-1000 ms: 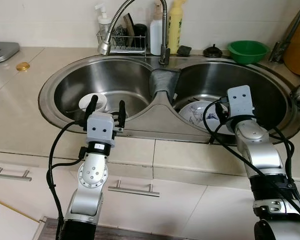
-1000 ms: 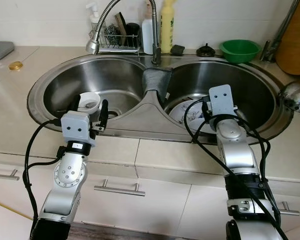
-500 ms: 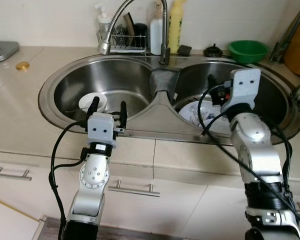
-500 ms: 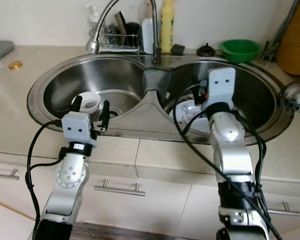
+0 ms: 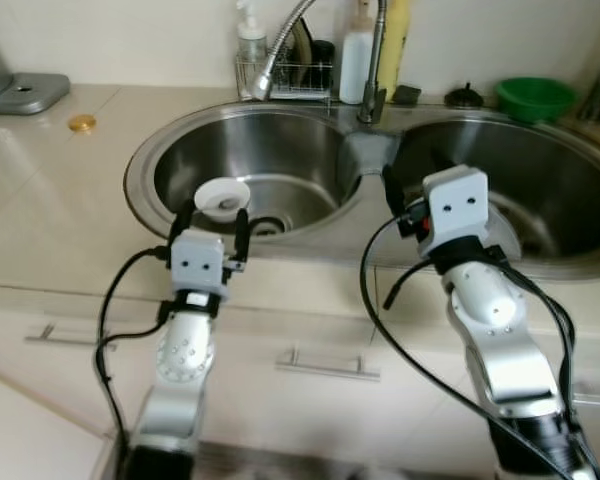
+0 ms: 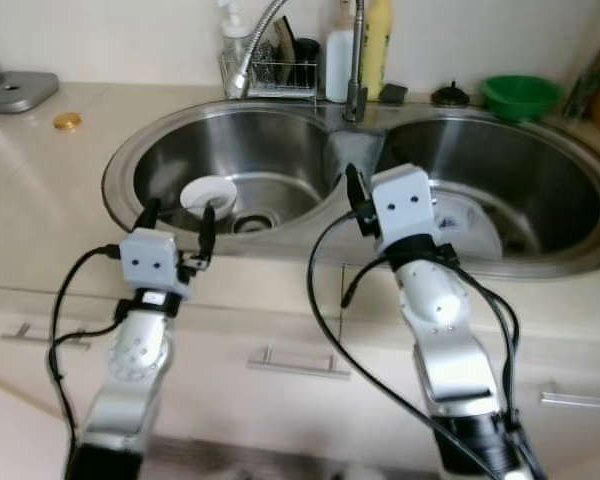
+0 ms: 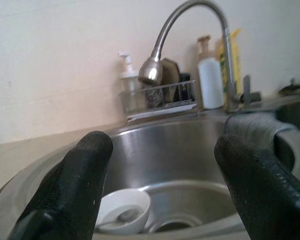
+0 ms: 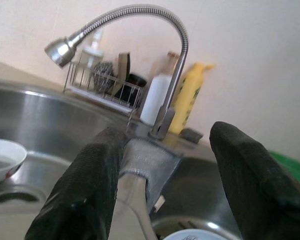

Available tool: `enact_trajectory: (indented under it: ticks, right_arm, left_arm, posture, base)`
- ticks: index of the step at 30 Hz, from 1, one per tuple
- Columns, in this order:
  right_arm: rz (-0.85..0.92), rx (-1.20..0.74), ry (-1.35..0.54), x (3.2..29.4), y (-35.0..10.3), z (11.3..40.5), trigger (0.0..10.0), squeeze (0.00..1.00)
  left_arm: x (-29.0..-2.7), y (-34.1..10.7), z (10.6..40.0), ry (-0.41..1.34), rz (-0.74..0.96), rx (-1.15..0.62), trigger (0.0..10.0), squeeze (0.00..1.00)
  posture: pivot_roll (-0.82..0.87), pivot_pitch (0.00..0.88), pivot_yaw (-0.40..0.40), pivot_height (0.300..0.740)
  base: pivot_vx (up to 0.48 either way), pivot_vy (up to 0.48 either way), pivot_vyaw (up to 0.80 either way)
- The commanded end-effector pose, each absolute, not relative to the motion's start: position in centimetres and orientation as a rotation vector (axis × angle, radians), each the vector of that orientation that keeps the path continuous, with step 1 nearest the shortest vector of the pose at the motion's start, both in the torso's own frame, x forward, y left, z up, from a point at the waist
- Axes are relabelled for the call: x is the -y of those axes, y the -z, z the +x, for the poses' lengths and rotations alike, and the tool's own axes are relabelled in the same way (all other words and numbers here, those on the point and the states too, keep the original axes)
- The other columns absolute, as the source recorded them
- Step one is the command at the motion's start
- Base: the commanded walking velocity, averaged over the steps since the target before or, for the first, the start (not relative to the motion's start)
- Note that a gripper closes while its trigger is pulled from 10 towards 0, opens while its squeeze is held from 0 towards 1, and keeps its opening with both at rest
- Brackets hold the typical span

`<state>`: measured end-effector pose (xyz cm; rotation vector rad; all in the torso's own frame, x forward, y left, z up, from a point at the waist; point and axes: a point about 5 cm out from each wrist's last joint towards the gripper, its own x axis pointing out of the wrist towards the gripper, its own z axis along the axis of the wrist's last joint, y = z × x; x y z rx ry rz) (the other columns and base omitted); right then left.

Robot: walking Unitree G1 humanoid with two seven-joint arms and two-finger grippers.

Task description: Kitchen organization

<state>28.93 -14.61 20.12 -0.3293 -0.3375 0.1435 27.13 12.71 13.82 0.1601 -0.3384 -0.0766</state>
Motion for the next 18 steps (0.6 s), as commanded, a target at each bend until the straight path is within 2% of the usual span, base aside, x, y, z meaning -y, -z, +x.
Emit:
enact_trajectory:
  ticks: [1, 13, 18]
  right_arm:
    - [-0.333, 0.388, -0.155, 14.10, -20.99, 28.73, 10.0, 0.00]
    - [-0.342, 0.400, -0.143, 14.16, -20.98, 28.64, 10.0, 0.00]
    - [-0.343, 0.403, -0.134, 14.27, -21.02, 28.63, 10.0, 0.00]
  left_arm:
    - [-13.40, -14.01, 27.02, 0.056, 0.173, 0.344, 10.0, 0.00]
    - [-13.45, -14.10, 26.99, 0.053, 0.172, 0.348, 10.0, 0.00]
    - [-13.48, -14.16, 26.96, 0.053, 0.187, 0.355, 10.0, 0.00]
  posture:
    - [-0.16, 0.000, -0.012, 0.740]
    - [-0.16, 0.000, -0.007, 0.740]
    - [-0.17, 0.000, -0.007, 0.740]
  base:
    - [0.000, 0.480, 0.00]
    - [0.000, 0.472, 0.00]
    - [0.000, 0.000, 0.00]
